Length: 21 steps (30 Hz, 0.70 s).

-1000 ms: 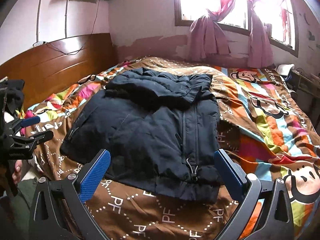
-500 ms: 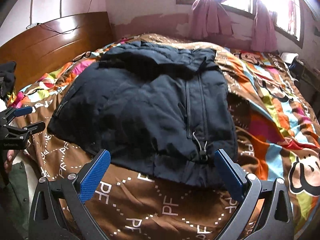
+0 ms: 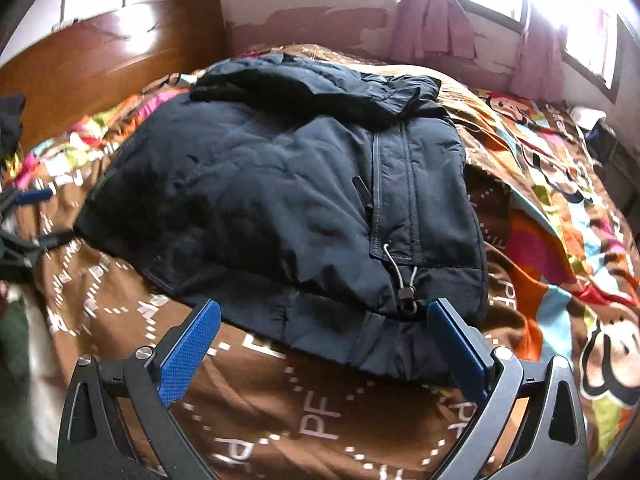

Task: Fold large clothes
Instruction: 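Move both open tools down toward the side edge of the folded jacket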

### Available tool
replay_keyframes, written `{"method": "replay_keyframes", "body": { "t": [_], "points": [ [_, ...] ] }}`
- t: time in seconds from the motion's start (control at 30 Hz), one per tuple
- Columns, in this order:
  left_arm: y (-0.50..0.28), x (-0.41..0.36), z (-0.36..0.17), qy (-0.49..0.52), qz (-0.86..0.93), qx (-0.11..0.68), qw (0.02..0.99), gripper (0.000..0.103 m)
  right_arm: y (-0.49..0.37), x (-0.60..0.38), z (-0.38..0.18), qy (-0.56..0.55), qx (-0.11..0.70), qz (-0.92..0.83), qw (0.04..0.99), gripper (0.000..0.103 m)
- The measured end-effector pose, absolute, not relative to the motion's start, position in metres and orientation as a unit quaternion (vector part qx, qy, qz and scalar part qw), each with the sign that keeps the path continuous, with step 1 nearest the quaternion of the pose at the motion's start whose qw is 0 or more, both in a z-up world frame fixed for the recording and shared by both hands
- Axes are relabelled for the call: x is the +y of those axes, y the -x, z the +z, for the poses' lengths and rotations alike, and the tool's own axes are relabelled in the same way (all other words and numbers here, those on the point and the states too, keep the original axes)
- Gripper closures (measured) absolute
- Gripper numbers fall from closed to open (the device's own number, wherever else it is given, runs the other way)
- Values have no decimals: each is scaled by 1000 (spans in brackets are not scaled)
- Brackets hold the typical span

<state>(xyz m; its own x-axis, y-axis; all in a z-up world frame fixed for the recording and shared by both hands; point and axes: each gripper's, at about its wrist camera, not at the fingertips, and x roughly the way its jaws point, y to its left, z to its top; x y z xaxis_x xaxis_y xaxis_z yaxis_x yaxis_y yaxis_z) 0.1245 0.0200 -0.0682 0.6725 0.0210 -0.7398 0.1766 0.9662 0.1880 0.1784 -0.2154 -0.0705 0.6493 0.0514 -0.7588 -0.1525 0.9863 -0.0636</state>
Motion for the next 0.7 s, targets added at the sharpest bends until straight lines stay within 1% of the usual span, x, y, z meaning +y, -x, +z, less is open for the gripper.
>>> {"method": "replay_keyframes", "body": {
  "t": [0.1, 0.27, 0.47, 0.7],
  "points": [
    [-129, 23, -71, -131, -43, 407, 903, 0, -179, -216, -75, 74, 426, 63, 900, 2],
    [-125, 23, -69, -135, -42, 401, 905, 0, -172, -221, -81, 57, 444, 71, 892, 2],
    [-124, 32, -73, -103, -57, 414, 903, 0, -160, -230, -86, 55, 439, 53, 895, 2],
    [-127, 31, -76, -126, -45, 406, 904, 0, -167, -223, -90, 106, 434, 36, 894, 2]
  ]
}}
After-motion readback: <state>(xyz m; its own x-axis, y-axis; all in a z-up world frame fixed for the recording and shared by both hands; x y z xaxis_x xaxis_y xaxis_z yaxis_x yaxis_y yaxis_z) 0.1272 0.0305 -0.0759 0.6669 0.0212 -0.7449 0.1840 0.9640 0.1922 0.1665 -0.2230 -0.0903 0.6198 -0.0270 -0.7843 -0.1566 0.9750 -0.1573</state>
